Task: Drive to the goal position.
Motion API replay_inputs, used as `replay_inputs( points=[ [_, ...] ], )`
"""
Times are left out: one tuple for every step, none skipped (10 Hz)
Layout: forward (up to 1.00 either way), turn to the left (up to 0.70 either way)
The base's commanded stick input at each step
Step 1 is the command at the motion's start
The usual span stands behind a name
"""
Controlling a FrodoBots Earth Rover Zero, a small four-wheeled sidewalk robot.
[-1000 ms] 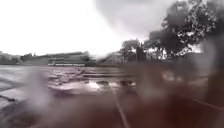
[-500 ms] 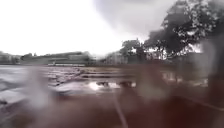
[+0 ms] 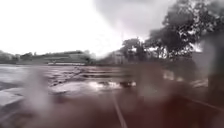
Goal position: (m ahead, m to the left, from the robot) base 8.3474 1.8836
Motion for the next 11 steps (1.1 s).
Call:
replay_inputs(
  points=[
    [0.45, 0.00],
    [0.45, 0.00],
    [0.45, 0.00],
    [0.45, 0.00],
    [0.45, 0.00],
    [0.45, 0.00],
    [0.45, 0.00],
    [0.45, 0.00],
    [0.45, 0.00],
    [0.45, 0.00],
    [0.45, 0.00]
  ],
)
